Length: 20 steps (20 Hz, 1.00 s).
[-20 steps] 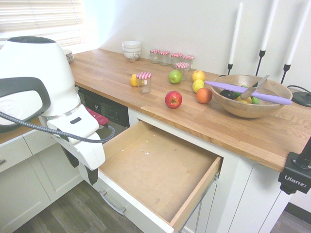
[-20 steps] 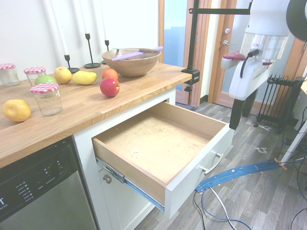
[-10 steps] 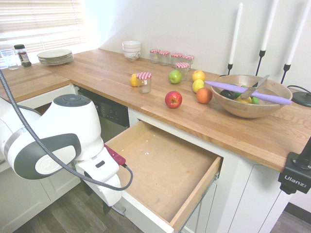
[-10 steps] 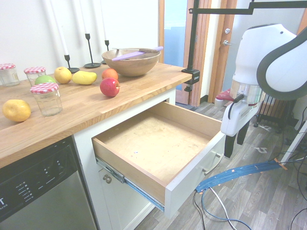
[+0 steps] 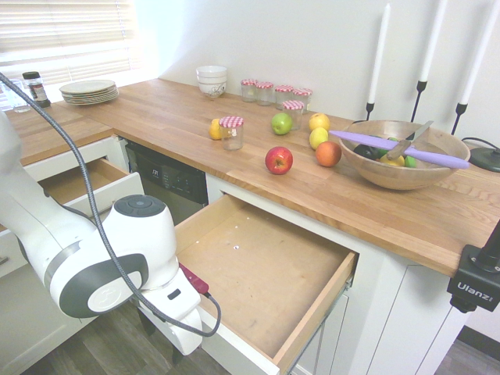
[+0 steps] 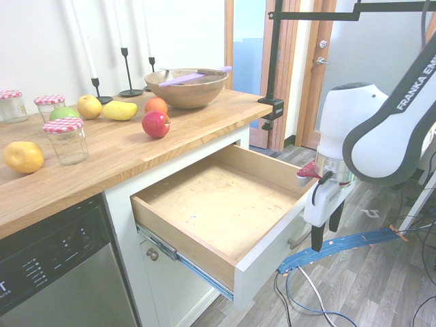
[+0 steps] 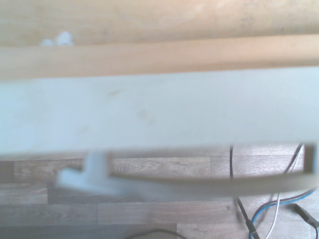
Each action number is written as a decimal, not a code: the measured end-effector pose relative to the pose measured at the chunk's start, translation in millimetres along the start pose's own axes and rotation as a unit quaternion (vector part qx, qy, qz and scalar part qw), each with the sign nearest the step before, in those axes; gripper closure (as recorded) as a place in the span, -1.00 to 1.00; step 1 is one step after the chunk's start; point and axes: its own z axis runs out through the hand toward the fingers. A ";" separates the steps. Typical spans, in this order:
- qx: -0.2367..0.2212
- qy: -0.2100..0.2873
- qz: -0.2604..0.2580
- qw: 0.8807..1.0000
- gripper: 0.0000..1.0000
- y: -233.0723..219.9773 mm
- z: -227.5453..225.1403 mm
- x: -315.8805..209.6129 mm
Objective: Close the drawer
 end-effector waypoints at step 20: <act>0.027 0.020 -0.021 0.999 1.00 -17.8 22.7 4.6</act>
